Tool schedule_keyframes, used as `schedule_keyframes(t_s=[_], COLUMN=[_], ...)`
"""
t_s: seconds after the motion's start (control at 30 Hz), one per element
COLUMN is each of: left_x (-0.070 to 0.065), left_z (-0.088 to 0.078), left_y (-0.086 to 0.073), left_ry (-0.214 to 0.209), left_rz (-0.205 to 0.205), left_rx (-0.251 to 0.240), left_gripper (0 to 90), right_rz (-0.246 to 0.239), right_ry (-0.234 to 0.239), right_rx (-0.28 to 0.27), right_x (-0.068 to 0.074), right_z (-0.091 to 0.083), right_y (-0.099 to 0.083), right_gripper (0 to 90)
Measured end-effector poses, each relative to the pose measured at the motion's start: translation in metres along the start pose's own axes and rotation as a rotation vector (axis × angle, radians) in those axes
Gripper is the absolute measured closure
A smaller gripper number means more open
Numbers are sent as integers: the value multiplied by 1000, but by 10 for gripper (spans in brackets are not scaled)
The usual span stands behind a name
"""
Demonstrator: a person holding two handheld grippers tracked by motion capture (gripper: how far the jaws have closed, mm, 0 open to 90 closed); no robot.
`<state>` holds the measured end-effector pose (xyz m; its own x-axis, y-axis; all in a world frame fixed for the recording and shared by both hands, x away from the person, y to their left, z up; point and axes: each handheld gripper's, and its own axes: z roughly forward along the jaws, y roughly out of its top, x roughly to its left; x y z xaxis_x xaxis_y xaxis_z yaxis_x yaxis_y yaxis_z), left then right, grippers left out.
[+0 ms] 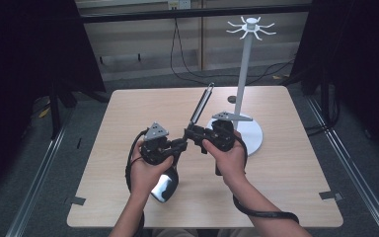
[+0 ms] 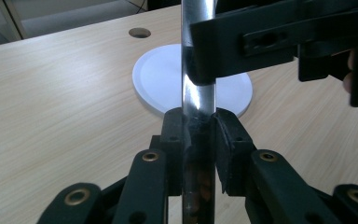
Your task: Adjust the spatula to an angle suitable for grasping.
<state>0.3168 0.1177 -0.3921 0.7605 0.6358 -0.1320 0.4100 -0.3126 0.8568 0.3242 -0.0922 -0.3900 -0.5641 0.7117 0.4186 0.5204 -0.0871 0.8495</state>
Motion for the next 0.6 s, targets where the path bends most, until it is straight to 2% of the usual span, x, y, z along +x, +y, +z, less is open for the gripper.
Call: schedule_keyframes(t_s=[0.07,0.13,0.2,0.27,0.37,0.43,0.5,0.53,0.6], left_x=[-3,-5,-7,-8,-11,-11,-11,-11,-12], left_z=[0,0,1,1,0,0,-1,-2,-4], left_y=[2,2,2,2,3,3,4,4,6], left_ry=[2,-1,2,0,0,-8,-22,-32,-39], left_rz=[12,18,17,14,14,8,-7,-16,-7], left_rx=[-8,-7,-21,-43,-72,-85,-111,-126,-144], left_gripper=[751,751,752,752,750,750,749,749,747], right_rz=[-6,13,7,33,50,51,-21,-26,-35], right_ry=[-12,8,11,19,43,80,72,74,86], right_rx=[2,-4,-11,-26,-52,-74,-71,-80,-86], right_x=[-1,-1,0,-1,2,5,10,11,12], right_z=[0,0,0,-2,-5,-7,-8,-9,-12], right_y=[0,0,2,2,4,6,9,11,14], right_gripper=[670,738,788,817,858,885,885,885,886])
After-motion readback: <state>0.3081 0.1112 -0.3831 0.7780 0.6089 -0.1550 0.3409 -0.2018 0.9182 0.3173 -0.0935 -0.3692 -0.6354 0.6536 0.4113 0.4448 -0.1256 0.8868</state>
